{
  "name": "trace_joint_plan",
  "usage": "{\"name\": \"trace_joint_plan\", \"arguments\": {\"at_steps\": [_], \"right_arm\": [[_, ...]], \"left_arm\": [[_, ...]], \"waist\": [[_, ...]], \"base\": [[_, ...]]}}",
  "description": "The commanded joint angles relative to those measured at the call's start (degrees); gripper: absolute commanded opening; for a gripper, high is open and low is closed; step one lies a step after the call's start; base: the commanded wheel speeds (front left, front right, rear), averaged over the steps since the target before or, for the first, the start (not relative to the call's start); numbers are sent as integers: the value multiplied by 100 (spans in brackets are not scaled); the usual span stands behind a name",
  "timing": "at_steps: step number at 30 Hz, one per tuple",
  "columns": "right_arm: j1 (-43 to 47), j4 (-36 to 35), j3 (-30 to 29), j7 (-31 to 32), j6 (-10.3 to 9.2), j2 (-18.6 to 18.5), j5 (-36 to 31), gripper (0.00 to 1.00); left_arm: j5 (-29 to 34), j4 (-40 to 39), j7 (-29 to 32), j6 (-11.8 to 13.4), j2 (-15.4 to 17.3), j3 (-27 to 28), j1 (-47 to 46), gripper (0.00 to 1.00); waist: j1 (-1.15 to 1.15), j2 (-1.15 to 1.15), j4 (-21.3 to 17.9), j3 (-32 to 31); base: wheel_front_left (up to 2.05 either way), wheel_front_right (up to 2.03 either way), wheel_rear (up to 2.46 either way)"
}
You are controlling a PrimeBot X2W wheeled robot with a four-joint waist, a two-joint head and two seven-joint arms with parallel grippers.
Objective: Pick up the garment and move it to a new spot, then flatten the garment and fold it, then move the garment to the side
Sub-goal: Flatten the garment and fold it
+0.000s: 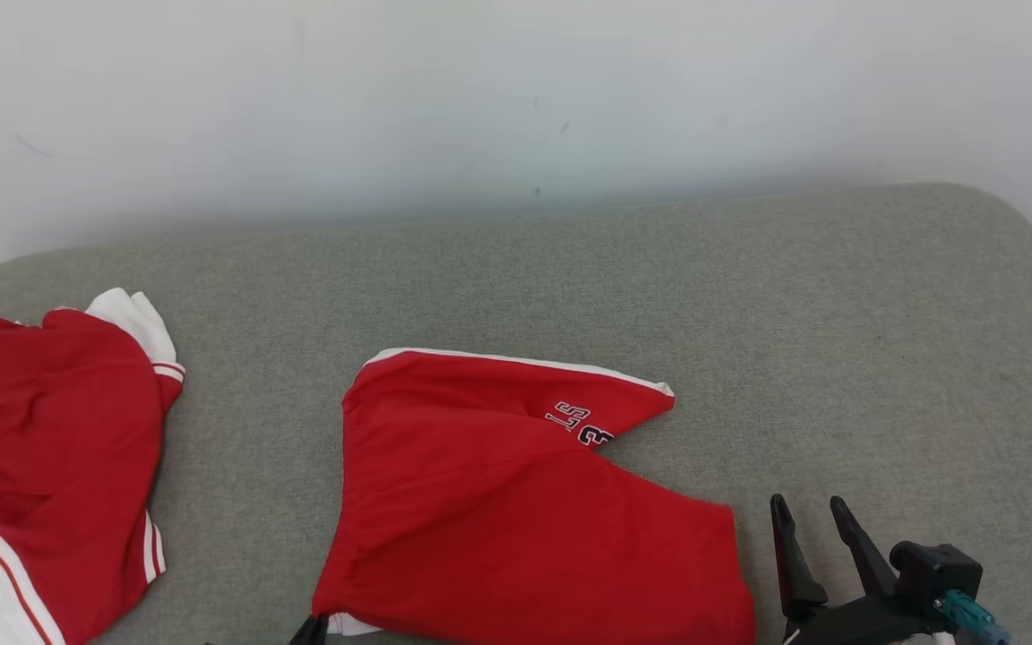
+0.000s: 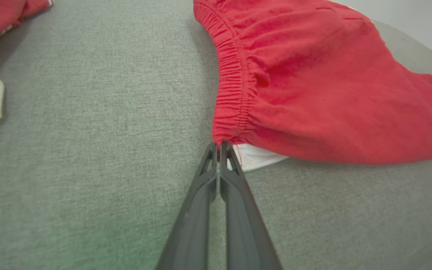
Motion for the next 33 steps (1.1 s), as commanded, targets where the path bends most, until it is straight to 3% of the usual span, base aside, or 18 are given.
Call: {"name": "trace_joint_plan", "arguments": {"at_steps": [1, 2, 7, 20, 27, 33], "right_arm": [[-26, 27, 21, 1, 2, -20, 43, 100], [-33, 42, 23, 1, 2, -27, 50, 100], [-49, 88, 9, -2, 2, -34, 49, 100], [14, 252, 80, 218, 2, -79, 154, 100], [19, 419, 248, 534, 2, -100, 295, 100], [-185, 643, 446, 742, 2, -193, 361, 100]], "left_arm": [[-8, 82, -73, 35, 6, 13, -56, 38], [-14, 94, -101, 42, -15, 21, -69, 100], [-25, -3, -230, 81, -89, 80, -2, 100], [326, -1731, -299, 412, -389, 1067, 635, 100], [554, -1939, -299, 523, -538, 1415, 785, 100], [656, -1973, -300, 427, -638, 1593, 849, 100]], "waist": [[0, 0, 24, 7], [0, 0, 38, 10], [0, 0, 107, 8], [0, 0, 364, -84], [0, 0, 430, -135], [0, 0, 471, -132]], "base": [[0, 0, 0], [0, 0, 0], [0, 0, 0], [0, 0, 0], [0, 0, 0], [0, 0, 0]]}}
